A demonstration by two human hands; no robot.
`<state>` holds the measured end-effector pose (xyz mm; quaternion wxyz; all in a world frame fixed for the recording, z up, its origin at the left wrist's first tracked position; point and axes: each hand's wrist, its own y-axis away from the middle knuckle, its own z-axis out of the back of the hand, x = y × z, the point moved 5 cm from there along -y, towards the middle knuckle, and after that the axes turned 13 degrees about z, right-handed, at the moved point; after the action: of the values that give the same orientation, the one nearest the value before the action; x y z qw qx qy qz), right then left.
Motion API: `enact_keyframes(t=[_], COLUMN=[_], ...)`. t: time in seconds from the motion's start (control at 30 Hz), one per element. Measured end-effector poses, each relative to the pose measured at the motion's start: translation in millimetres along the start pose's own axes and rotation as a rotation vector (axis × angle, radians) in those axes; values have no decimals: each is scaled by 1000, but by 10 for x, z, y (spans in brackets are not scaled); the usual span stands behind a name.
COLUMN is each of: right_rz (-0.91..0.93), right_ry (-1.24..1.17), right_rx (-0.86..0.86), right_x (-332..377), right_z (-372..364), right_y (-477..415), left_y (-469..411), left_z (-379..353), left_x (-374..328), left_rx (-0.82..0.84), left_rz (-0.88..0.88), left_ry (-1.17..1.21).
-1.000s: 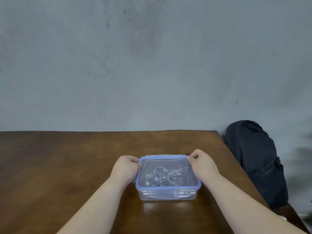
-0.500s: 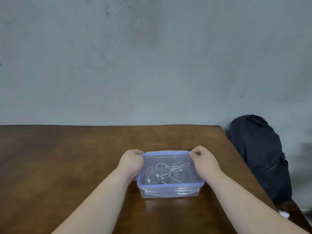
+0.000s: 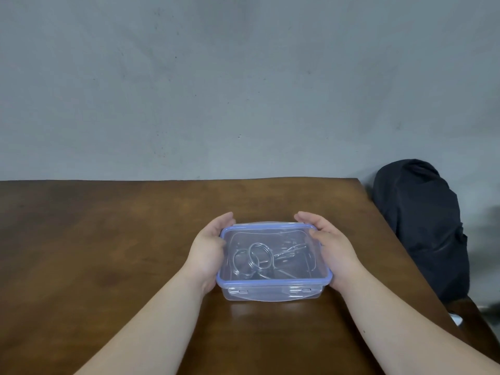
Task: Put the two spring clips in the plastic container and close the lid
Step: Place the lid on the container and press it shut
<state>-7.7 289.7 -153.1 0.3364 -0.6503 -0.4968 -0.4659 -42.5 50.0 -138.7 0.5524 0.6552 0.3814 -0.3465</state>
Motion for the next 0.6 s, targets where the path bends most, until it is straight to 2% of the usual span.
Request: enact_keyframes(t=[0.1,0.17,0.27,0.33,0.37,0.47,0.6], right_rz=[-27,13,231,294,296,214,171], right_ry=[111,292,944,1357,1479,1625,1758], right_rx=[77,189,518,780,882,1043,1069], right_x=[2,37,201,267,303,386,416], right_z=[5,5,-36,-88,-123,-203,-336], right_y=[-15,-21,-17,42,81,160,190], left_y=[-22,-35,31,66,77,99,166], left_z=[8,-3,-116,-140,-142,-165,-278], left_x=[-14,-49,-123,-139,-144,-172,-195], left_rx=[-1,2,100,167,207,266,220], left_rz=[-77,-199,-388,-386,-362,-286,-280], left_ry=[-192,-500,-1132,-1461,-1567,-1755,-1873])
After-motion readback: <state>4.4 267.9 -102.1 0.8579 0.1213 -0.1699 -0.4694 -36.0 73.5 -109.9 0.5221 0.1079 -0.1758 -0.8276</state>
